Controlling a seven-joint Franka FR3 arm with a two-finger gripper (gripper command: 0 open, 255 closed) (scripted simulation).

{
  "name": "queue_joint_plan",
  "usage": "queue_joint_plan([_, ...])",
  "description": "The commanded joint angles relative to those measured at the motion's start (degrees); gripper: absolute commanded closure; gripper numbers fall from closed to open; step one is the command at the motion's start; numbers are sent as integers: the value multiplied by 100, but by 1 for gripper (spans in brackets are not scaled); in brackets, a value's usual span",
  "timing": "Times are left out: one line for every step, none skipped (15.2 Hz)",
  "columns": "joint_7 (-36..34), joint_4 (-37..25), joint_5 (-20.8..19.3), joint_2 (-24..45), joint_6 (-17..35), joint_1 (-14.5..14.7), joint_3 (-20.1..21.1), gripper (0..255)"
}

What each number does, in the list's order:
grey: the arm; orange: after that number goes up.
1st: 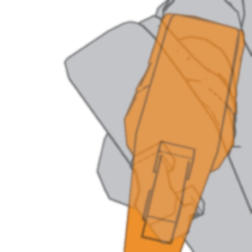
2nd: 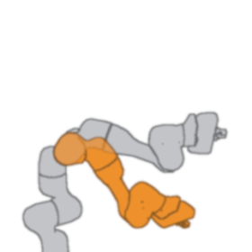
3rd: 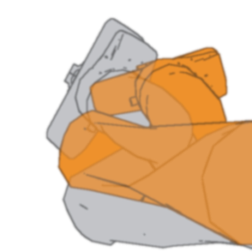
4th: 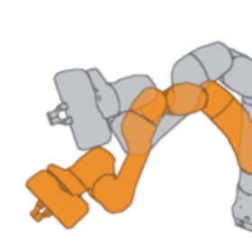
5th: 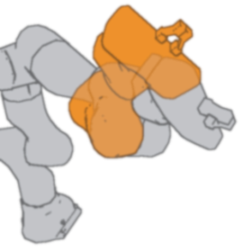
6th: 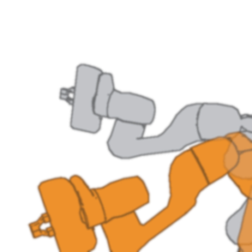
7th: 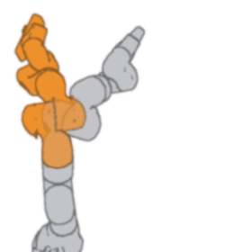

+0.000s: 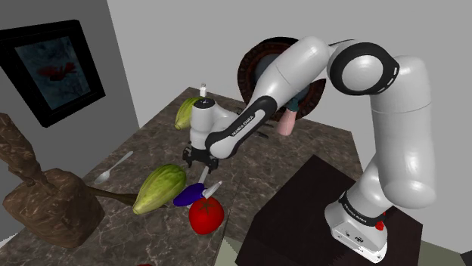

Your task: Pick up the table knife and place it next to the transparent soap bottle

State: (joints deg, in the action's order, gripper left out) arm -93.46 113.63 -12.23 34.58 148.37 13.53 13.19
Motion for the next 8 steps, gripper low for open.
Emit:
queue_joint_plan([261,183,45,-241,-297,-163,79,0])
queue_joint_plan([247,171,25,-177,-244,-146,58,0])
queue_joint_plan([233,159,4,-112,-192,-131,38,0])
queue_joint_plan([219,146,-17,-47,-141,-115,18,0])
queue_joint_plan([205,130,-38,19,-90,-100,-1,0])
queue_joint_plan([191,114,-58,86,-40,-84,-21,0])
queue_joint_plan([177,97,-78,152,9,-68,-41,0])
queue_joint_plan([157,66,-109,259,86,-43,-73,0])
